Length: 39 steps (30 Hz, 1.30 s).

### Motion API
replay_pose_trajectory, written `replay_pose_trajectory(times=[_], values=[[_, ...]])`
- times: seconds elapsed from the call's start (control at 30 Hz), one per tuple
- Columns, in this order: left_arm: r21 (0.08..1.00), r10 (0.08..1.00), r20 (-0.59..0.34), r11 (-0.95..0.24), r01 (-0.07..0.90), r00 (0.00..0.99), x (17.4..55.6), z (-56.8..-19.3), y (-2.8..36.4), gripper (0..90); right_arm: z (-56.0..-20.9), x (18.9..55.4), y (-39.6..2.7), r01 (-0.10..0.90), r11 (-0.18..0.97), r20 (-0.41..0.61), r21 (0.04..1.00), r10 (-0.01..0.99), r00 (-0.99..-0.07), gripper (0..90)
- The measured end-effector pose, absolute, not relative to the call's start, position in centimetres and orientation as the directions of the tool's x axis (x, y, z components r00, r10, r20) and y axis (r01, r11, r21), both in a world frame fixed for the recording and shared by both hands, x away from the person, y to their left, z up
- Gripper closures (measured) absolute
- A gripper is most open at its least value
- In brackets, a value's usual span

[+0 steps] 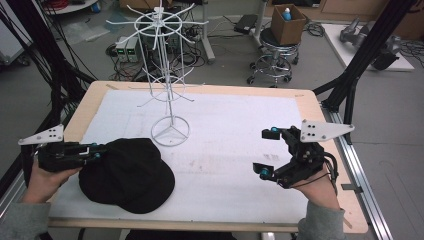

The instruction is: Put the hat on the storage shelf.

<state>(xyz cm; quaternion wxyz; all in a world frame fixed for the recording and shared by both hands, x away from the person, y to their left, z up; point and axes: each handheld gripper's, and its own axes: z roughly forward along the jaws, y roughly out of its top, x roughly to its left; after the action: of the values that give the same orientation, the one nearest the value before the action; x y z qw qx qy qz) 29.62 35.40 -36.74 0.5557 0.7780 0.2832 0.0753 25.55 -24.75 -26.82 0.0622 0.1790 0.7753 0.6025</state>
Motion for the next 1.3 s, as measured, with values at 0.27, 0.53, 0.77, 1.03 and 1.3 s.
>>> replay_pose_trajectory(times=[0.27, 0.53, 0.77, 1.03, 1.3], values=[[0.928, 0.482, -0.171, -0.215, 0.305, 0.86, 28.6, -34.4, 34.6, 72.0, -26.8, 25.5, -24.9, 0.21, 0.199, 0.129, 0.957, 0.355, -0.926, 0.7], [0.944, 0.459, -0.126, -0.218, 0.249, 0.88, 27.7, -32.0, 34.4, 72.1, -27.0, 25.7, -24.5, 0.216, 0.203, 0.134, 0.955, 0.352, -0.926, 0.7], [0.95, 0.447, -0.07, -0.243, 0.196, 0.892, 26.7, -28.5, 34.8, 72.1, -27.0, 25.8, -24.3, 0.219, 0.206, 0.137, 0.954, 0.351, -0.926, 0.7], [0.958, 0.442, -0.037, -0.239, 0.158, 0.896, 25.6, -24.8, 35.5, 72.1, -27.0, 25.8, -24.2, 0.22, 0.207, 0.139, 0.953, 0.346, -0.928, 0.7], [0.971, 0.423, -0.016, -0.211, 0.115, 0.906, 24.7, -20.7, 36.0, 72.0, -27.1, 25.9, -24.2, 0.221, 0.208, 0.14, 0.953, 0.346, -0.928, 0.7]])
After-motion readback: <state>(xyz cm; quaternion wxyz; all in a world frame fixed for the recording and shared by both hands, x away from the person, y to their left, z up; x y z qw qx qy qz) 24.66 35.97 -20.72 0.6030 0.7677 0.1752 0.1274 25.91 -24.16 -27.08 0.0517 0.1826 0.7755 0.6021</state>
